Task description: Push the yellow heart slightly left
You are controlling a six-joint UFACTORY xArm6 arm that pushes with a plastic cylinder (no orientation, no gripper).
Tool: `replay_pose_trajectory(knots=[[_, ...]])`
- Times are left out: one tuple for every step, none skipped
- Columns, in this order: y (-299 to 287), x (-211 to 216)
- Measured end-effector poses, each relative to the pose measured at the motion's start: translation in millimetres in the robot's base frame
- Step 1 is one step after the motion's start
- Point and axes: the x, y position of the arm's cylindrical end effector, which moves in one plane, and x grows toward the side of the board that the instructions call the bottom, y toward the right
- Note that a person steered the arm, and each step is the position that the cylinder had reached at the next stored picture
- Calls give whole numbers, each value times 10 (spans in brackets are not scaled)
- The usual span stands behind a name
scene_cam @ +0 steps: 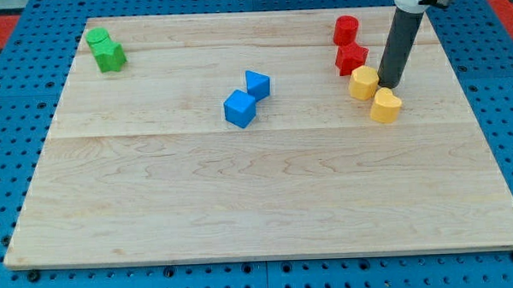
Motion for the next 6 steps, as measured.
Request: replay_pose_trajectory(knots=[[-10,9],[330,50],[386,326],[186,427],[88,446],[17,446]])
